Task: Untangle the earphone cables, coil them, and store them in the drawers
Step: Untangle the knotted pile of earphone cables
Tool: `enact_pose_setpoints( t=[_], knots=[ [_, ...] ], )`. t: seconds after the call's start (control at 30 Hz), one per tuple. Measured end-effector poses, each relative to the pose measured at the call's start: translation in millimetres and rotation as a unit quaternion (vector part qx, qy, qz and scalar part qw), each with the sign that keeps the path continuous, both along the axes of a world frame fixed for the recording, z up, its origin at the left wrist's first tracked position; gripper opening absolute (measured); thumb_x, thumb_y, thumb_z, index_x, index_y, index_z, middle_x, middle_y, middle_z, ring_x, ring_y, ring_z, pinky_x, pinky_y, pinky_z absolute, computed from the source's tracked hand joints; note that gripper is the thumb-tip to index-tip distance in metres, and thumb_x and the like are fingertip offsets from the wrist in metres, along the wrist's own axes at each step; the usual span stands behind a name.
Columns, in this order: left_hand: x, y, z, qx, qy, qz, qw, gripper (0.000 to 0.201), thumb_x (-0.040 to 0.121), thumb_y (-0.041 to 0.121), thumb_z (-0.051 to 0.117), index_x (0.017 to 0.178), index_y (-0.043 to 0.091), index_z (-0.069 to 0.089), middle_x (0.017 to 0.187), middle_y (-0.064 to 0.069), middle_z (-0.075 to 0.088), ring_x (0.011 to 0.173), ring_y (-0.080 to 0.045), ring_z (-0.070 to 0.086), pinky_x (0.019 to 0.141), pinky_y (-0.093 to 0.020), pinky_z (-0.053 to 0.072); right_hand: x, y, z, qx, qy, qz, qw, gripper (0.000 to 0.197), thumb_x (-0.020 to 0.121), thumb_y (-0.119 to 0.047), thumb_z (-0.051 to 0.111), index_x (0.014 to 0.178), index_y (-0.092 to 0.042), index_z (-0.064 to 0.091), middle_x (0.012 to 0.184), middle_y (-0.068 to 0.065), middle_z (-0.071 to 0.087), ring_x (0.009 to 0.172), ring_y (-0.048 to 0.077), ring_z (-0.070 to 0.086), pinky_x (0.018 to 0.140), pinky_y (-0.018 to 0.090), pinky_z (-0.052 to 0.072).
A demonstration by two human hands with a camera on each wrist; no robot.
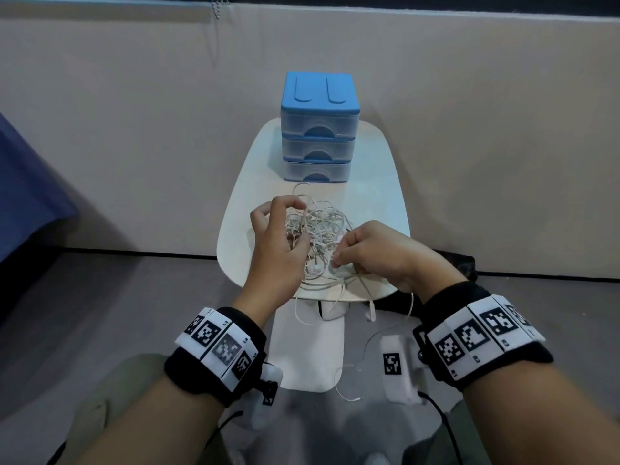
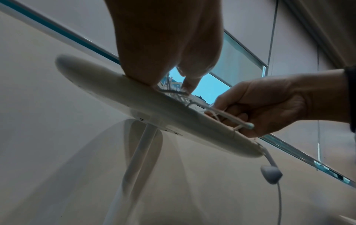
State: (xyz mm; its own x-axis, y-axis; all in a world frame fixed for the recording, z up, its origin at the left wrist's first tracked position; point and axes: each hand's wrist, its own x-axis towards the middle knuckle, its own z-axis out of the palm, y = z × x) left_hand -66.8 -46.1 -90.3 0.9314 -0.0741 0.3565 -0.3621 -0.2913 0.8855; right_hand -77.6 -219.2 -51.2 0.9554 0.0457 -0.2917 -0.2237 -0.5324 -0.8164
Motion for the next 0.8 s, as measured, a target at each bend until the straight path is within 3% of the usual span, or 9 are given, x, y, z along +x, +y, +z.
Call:
enact_pose_setpoints(
  t=[0.1, 0.13, 0.2, 0.27, 0.4, 0.53, 0.67, 0.8],
  knots=[
    [-7.6, -1.2, 4.0, 0.037, -0.039, -0.001, 0.999, 0.052, 0.090, 0.004, 0.064, 0.120, 0.045, 0.052, 0.145, 0.010, 0.026, 0.123, 0.005, 0.042, 0.107, -0.041, 0.046, 1.3, 0.1, -2.0, 0.008, -0.001, -0.017, 1.000, 0.019, 0.081, -0.002, 0.075, 0.066, -0.011, 0.071, 0.051, -0.002, 0.050, 0.049, 0.012, 0.037, 0.049, 0.025, 0.030],
    [-10.4, -0.9, 7.4, 0.069, -0.062, 0.009, 0.996, 0.051, 0.088, 0.006, 0.065, 0.119, 0.045, 0.054, 0.149, 0.011, 0.025, 0.130, 0.005, 0.035, 0.110, -0.042, 0.037, 1.6, 0.5, -2.2, 0.003, -0.002, -0.020, 1.000, 0.019, 0.080, -0.003, 0.076, 0.065, -0.012, 0.069, 0.050, -0.003, 0.050, 0.050, 0.013, 0.038, 0.050, 0.025, 0.031],
    [-13.5, 2.0, 18.3, 0.154, -0.124, 0.030, 0.980, 0.041, 0.086, 0.013, 0.068, 0.112, 0.045, 0.061, 0.152, 0.012, 0.028, 0.136, -0.009, 0.031, 0.107, -0.040, 0.023, 2.2, 1.2, -2.3, -0.009, -0.007, -0.027, 1.000, 0.019, 0.078, -0.004, 0.077, 0.064, -0.013, 0.067, 0.048, -0.005, 0.049, 0.050, 0.013, 0.041, 0.051, 0.026, 0.033],
    [-9.2, 7.2, 28.4, 0.233, -0.164, 0.004, 0.959, 0.026, 0.085, 0.020, 0.070, 0.100, 0.042, 0.068, 0.140, 0.015, 0.043, 0.130, -0.015, 0.038, 0.102, -0.041, 0.025, 2.8, 2.4, -2.3, -0.013, -0.014, -0.029, 0.999, 0.020, 0.077, -0.003, 0.076, 0.064, -0.013, 0.064, 0.046, -0.006, 0.048, 0.046, 0.012, 0.041, 0.047, 0.024, 0.033],
    [7.5, 16.1, 36.2, 0.389, -0.108, -0.098, 0.910, 0.011, 0.087, 0.025, 0.072, 0.088, 0.036, 0.074, 0.107, 0.015, 0.053, 0.109, -0.012, 0.050, 0.094, -0.042, 0.032, 1.3, 0.9, -3.9, 0.001, -0.019, -0.028, 0.999, 0.022, 0.081, 0.000, 0.074, 0.067, -0.012, 0.063, 0.040, -0.012, 0.046, 0.035, 0.002, 0.038, 0.039, 0.016, 0.031],
    [15.6, 14.5, 39.1, 0.479, -0.117, -0.097, 0.865, 0.004, 0.088, 0.033, 0.071, 0.091, 0.035, 0.073, 0.104, 0.011, 0.053, 0.104, -0.015, 0.050, 0.091, -0.040, 0.039, 2.1, -0.5, -5.9, -0.005, -0.028, -0.028, 0.999, 0.022, 0.083, -0.004, 0.075, 0.068, -0.014, 0.063, 0.042, -0.013, 0.046, 0.042, 0.006, 0.038, 0.043, 0.019, 0.031],
    [21.8, 10.1, 43.3, 0.487, -0.132, -0.088, 0.859, 0.004, 0.090, 0.032, 0.068, 0.090, 0.033, 0.072, 0.103, 0.009, 0.054, 0.100, -0.016, 0.051, 0.089, -0.041, 0.041, 2.0, 0.5, -6.0, 0.002, -0.029, -0.023, 0.999, 0.022, 0.083, -0.003, 0.073, 0.068, -0.016, 0.064, 0.048, -0.010, 0.048, 0.048, 0.009, 0.039, 0.045, 0.019, 0.032],
    [28.2, 3.4, 42.0, 0.503, -0.148, -0.097, 0.846, 0.010, 0.085, 0.023, 0.069, 0.092, 0.031, 0.068, 0.100, 0.010, 0.054, 0.089, -0.017, 0.055, 0.080, -0.037, 0.036, 1.2, -0.7, -4.5, 0.022, -0.025, -0.027, 0.999, 0.025, 0.085, -0.002, 0.070, 0.067, -0.017, 0.063, 0.050, -0.011, 0.049, 0.051, 0.010, 0.040, 0.044, 0.018, 0.032]
  ],
)
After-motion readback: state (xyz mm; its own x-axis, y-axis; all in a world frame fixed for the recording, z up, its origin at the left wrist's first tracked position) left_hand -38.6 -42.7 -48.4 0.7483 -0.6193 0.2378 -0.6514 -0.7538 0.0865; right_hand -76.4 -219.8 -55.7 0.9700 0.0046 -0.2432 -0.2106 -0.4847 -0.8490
